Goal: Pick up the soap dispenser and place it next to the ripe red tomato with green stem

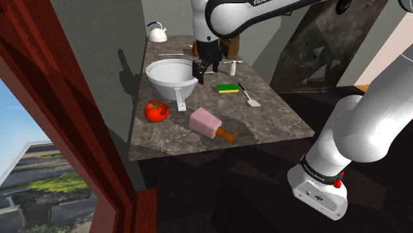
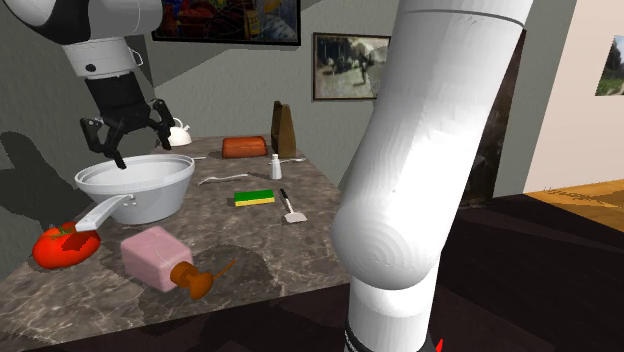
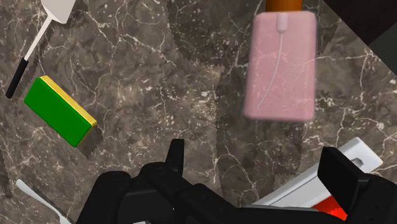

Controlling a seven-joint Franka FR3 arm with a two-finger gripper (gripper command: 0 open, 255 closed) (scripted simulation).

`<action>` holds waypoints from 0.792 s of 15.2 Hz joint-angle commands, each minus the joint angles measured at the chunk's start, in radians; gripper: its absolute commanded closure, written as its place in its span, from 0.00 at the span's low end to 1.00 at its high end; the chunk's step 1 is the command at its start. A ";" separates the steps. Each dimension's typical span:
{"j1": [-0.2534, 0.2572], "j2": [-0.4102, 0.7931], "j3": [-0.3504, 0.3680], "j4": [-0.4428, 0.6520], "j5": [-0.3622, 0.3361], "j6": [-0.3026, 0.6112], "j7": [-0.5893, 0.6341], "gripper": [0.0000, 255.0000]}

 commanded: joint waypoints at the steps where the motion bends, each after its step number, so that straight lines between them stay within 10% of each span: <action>1: 0.000 0.001 0.000 -0.002 0.000 0.003 0.000 0.00; 5: 0.000 0.001 0.000 -0.002 0.000 0.003 0.000 0.00; 6: 0.000 0.001 0.000 -0.002 0.000 0.003 0.000 1.00; 12: 0.000 0.001 0.000 -0.002 0.000 0.003 0.000 1.00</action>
